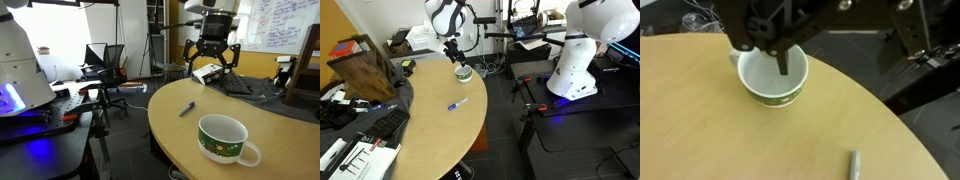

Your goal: Pick up the pen from the mug cup and put it on the table

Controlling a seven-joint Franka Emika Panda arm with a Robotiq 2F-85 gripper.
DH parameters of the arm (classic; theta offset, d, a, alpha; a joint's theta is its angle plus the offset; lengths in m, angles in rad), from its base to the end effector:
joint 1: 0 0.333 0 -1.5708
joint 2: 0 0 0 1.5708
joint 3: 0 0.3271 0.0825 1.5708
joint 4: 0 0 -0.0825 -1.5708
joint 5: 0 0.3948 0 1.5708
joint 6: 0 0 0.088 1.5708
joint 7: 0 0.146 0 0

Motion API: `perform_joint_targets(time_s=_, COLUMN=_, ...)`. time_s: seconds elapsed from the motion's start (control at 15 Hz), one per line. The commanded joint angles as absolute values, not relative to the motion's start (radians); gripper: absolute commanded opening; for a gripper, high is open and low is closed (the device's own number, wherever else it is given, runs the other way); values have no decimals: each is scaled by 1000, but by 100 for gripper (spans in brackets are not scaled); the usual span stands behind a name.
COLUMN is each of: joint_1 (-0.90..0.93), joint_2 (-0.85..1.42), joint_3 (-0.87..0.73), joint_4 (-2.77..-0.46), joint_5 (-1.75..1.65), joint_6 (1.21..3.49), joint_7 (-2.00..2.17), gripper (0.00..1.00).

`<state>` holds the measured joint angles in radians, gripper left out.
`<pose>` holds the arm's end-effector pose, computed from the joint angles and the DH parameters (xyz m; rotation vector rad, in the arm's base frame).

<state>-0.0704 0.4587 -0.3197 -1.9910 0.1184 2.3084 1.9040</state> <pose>0.5607 -0.2249 0.1945 1.1560 -2.7904 -0.0643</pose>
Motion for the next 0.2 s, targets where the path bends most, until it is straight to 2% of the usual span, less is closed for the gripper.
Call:
perform_joint_targets(time_s=0.0, joint_1=-98, joint_2=355, joint_3=-282, joint_4=-2085, joint_5=111, joint_6=2314, joint_7=1745, gripper=100)
perform_joint_targets(time_s=0.13, joint_1=-114, joint_2=320, joint_3=-262, joint_4=-2120, joint_5=140, joint_6=2337, joint_7=1637, gripper=100)
